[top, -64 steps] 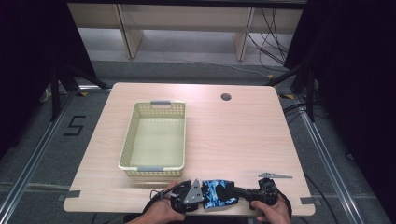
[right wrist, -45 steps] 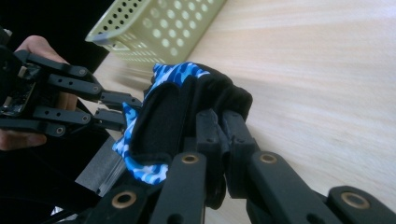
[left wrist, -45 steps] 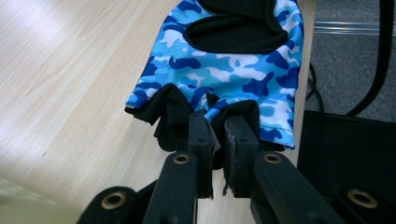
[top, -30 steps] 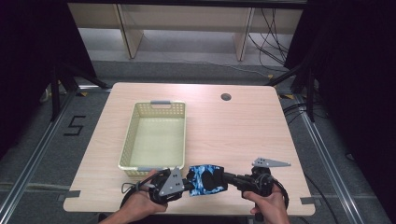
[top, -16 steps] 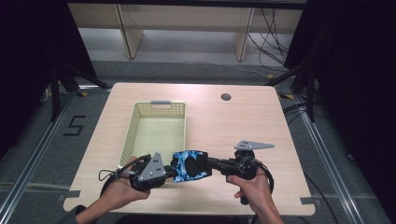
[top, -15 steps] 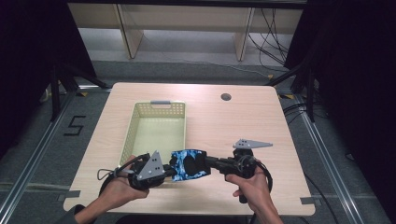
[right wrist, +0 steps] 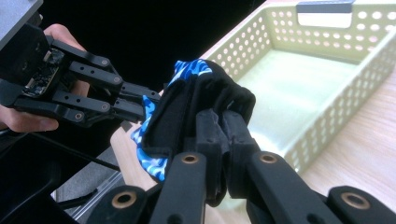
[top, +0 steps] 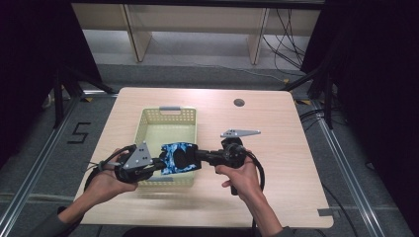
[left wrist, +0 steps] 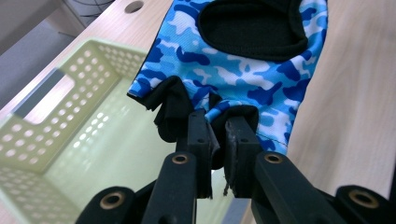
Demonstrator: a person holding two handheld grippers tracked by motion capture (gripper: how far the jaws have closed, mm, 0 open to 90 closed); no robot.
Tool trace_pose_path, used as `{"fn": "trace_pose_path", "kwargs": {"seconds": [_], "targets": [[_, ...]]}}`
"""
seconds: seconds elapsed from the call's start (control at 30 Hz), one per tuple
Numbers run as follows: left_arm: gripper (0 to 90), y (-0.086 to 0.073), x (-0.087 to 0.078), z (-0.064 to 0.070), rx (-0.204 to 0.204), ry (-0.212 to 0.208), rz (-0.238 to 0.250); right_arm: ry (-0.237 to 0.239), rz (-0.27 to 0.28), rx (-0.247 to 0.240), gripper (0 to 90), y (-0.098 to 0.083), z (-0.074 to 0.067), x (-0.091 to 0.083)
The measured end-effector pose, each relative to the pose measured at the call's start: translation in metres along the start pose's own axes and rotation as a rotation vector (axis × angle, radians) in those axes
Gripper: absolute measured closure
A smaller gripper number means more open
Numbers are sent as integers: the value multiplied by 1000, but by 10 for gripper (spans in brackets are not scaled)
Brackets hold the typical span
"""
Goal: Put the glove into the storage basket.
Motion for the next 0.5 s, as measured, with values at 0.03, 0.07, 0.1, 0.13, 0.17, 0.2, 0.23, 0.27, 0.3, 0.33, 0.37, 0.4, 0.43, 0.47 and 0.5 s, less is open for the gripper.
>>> {"fn": "trace_pose_path", "kwargs": {"seconds": [0.03, 0.07, 0.1, 0.13, 0.17, 0.2, 0.23, 0.27, 0.3, 0.33, 0.37, 0.4, 0.43, 0.47, 0.5], "targets": [[816, -2, 0, -3, -10, 2, 0, -4, -3, 0, 873, 2, 0, 4], [816, -3, -1, -8, -12, 8, -6, 2, -12, 23, 872, 4, -1, 7], [817, -5, -1, -10, -19, 11, -13, 4, -7, 8, 873, 7, 0, 12], [817, -6, -1, -14, -20, 16, -18, -1, -6, -1, 872, 9, 2, 16], [816, -8, -1, -17, -17, 18, -30, -5, -9, -2, 873, 12, 3, 21], [816, -11, 0, -20, -30, 21, -37, -10, -16, 2, 873, 14, 4, 25], [816, -12, 1, -22, -36, 28, -39, -11, -19, 1, 873, 15, 5, 31], [817, -14, 1, -24, -40, 26, -47, -10, -22, 8, 873, 16, 6, 34], [816, -16, 2, -26, -57, 29, -49, -7, -23, -3, 872, 17, 8, 38], [817, -19, 2, -31, -45, 30, -66, -12, -30, 15, 872, 17, 8, 42], [816, -20, 3, -32, -49, 31, -74, -8, -36, 21, 873, 17, 10, 47], [816, -23, 6, -35, -57, 25, -84, -15, -38, 21, 872, 17, 11, 50], [816, -25, 7, -36, -58, 28, -96, -18, -48, 30, 872, 17, 12, 55], [817, -27, 8, -39, -59, 30, -102, -23, -49, 21, 872, 17, 14, 58], [816, -28, 9, -40, -65, 31, -108, -24, -61, 40, 872, 16, 14, 62]]}}
Point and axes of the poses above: each handheld gripper's, and its own axes: x roughly forward along the jaws, y roughly out of its top, z roughly to its right, the point moved 1 cm from there along x, roughly forward along the jaws, and after that the axes turned 5 degrees about -x, right-handed, at the moved point
